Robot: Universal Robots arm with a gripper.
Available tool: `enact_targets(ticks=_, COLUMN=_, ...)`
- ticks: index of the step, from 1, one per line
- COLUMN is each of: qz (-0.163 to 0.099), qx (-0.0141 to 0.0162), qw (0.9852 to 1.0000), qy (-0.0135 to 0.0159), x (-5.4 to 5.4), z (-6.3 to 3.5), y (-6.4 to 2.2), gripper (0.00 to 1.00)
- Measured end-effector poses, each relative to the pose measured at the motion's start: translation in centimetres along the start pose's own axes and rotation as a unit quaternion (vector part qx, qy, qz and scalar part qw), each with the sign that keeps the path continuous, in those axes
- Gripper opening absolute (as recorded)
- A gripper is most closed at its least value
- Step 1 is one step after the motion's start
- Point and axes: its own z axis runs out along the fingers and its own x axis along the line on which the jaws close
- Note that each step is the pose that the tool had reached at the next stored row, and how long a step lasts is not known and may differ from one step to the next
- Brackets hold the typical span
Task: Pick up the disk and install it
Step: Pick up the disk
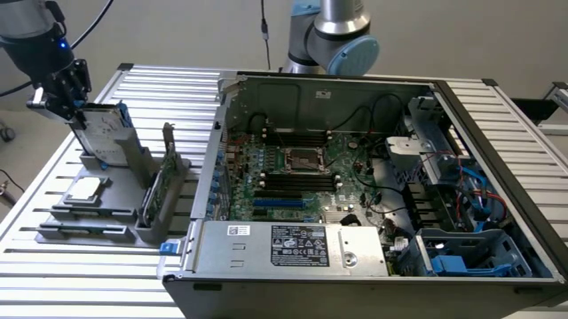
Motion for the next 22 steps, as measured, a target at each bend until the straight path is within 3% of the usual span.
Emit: enact_targets(ticks=22, qz=0.009, qx=0.0004, qw=1.0, qy=-0.0003, x=0.53, z=0.02, y=0.01, gripper=0.33)
